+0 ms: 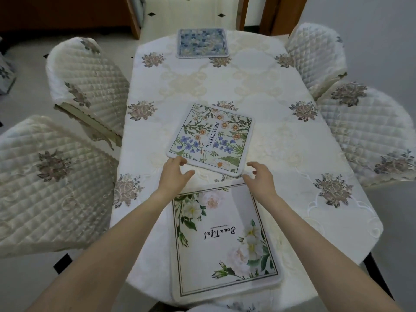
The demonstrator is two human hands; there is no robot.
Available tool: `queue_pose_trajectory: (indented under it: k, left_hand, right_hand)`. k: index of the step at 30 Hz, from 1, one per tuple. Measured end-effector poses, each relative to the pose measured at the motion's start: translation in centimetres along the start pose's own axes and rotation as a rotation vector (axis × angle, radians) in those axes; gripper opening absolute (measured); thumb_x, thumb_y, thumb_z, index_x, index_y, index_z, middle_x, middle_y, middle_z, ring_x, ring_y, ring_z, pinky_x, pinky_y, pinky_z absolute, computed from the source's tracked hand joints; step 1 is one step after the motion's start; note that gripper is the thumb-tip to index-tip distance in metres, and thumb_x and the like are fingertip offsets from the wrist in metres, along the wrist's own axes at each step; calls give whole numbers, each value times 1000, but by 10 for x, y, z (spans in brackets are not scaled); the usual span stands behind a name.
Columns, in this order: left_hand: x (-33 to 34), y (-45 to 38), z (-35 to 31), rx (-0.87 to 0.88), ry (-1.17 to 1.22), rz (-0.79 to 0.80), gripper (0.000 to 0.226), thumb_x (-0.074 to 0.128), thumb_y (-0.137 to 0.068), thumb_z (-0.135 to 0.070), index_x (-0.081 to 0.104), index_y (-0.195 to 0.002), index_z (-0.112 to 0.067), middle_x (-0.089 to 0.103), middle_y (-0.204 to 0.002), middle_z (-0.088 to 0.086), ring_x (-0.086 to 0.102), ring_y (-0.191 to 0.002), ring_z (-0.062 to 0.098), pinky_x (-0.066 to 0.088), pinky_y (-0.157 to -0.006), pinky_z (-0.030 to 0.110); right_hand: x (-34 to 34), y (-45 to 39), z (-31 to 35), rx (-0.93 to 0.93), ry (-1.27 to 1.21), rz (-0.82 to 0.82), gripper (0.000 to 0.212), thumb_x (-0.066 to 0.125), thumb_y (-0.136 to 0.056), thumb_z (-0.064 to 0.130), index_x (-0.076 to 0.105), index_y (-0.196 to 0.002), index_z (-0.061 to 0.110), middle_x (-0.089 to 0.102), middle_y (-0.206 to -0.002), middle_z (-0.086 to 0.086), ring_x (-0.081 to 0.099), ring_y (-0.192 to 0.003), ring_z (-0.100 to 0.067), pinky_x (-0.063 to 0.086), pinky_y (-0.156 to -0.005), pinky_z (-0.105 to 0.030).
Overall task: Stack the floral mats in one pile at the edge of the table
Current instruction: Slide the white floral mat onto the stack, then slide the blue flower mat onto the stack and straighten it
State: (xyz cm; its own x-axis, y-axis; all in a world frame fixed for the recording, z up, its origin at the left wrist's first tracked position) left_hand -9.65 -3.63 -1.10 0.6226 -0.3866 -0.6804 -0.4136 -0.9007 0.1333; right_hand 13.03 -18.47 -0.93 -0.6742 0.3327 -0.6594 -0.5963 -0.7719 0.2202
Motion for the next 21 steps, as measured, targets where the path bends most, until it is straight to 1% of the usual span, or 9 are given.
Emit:
queue_pose_trajectory:
  k: [4, 6, 8, 10, 13, 16, 19, 21]
  left_hand:
    - [-2, -60, -2, 6, -30, 41, 40, 70, -79, -28, 56, -113, -13, 54, -111, 9, 53, -105, 25, 44, -90, 35]
    - [-3, -88, 1, -9, -35, 54, 41, 69, -78, -26, 56, -114, -12, 53, -112, 10, 51, -107, 26, 42, -88, 33]
    - [-1, -115, 5, -30, -51, 75, 48, 68, -77, -25, 53, -120, -12, 51, -118, 12, 48, -112, 28, 38, -88, 31]
    - [2, -137, 10, -50, -89, 103, 57, 69, -77, -26, 48, -128, -11, 47, -125, 14, 45, -116, 29, 38, -91, 33]
    - [7, -162, 19, -82, -179, 122, 63, 69, -78, -32, 43, -131, -11, 43, -129, 16, 40, -121, 32, 39, -95, 38]
    - [12, -173, 25, -100, -267, 119, 57, 69, -79, -37, 45, -124, -11, 43, -125, 17, 37, -118, 34, 39, -90, 39]
    - [16, -174, 26, -101, -314, 99, 52, 69, -78, -34, 46, -120, -12, 42, -120, 18, 36, -112, 35, 38, -83, 39]
    - [14, -176, 27, -156, -250, 95, 52, 71, -77, -26, 47, -121, -14, 40, -121, 18, 36, -112, 36, 38, -82, 36]
  right_hand:
    - [10, -41, 2, 54, -14, -24, 46, 59, -88, 17, 48, -133, 11, 51, -134, -14, 51, -120, -29, 42, -101, -39]
    - [15, -62, 0, 117, -25, -15, 50, 58, -89, 19, 45, -137, 10, 49, -139, -14, 49, -125, -30, 40, -104, -39]
    - [21, -82, -2, 186, -29, -2, 53, 58, -90, 21, 42, -139, 10, 47, -142, -15, 45, -129, -30, 37, -106, -38]
    - [27, -98, -2, 226, 0, 9, 55, 57, -90, 21, 40, -141, 9, 47, -142, -17, 45, -130, -31, 38, -108, -40]
    - [35, -112, 0, 227, 114, 21, 54, 57, -89, 21, 41, -140, 10, 50, -138, -19, 47, -126, -36, 39, -107, -44]
    - [42, -119, -1, 243, 178, 12, 52, 58, -88, 22, 44, -138, 15, 46, -133, -21, 47, -120, -39, 41, -104, -44]
    - [45, -120, -2, 265, 155, 0, 49, 60, -86, 19, 49, -134, 17, 45, -130, -21, 51, -113, -41, 45, -100, -44]
    - [42, -121, -1, 259, 91, -41, 46, 62, -84, 11, 55, -129, 12, 55, -124, -20, 58, -104, -36, 49, -93, -39]
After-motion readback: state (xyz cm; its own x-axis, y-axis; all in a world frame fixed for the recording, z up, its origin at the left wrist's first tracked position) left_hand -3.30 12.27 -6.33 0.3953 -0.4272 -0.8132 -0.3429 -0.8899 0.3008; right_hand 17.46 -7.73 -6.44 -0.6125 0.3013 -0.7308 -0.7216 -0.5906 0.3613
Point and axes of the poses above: each hand's wrist, its own y-axis away from the middle knuckle, its own x-axis out of the palm, z = x × y, the point moved 5 cm from there along -y, towards the middle knuckle
